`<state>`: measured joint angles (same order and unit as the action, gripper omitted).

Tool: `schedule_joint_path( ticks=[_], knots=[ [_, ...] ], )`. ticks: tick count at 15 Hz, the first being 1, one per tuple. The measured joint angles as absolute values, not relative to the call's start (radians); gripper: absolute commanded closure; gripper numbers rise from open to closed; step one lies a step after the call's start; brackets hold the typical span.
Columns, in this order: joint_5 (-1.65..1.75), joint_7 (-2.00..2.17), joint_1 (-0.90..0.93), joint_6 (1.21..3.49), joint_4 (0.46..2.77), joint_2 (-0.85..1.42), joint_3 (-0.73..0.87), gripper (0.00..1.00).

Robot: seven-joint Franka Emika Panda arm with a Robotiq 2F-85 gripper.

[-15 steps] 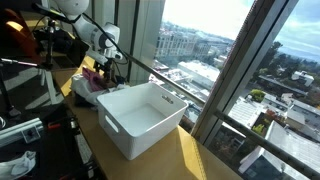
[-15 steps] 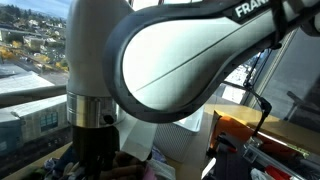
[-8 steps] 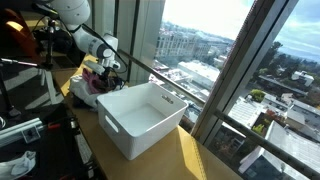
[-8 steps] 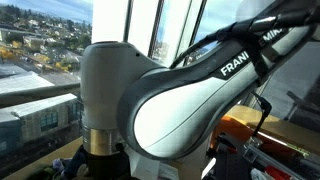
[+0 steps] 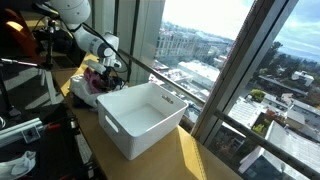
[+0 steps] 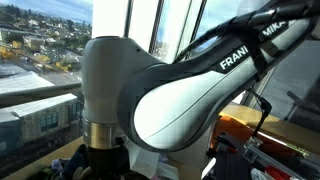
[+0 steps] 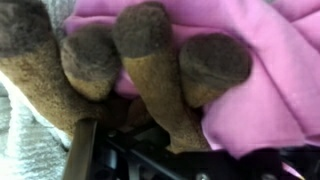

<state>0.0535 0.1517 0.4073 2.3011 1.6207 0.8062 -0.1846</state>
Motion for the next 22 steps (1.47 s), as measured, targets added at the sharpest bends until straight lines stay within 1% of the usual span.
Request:
schedule_joint_path(
  ticks=[4,13,22],
  knots=[
    [0.053,0.152,0.407,2.301,1.618,0.794,-0.183,1.0],
    [0.057,0.152,0.393,2.297,1.62,0.726,-0.157,1.0],
    [0.102,0.151,0.343,2.202,1.62,0.503,-0.121,1.0]
  ],
)
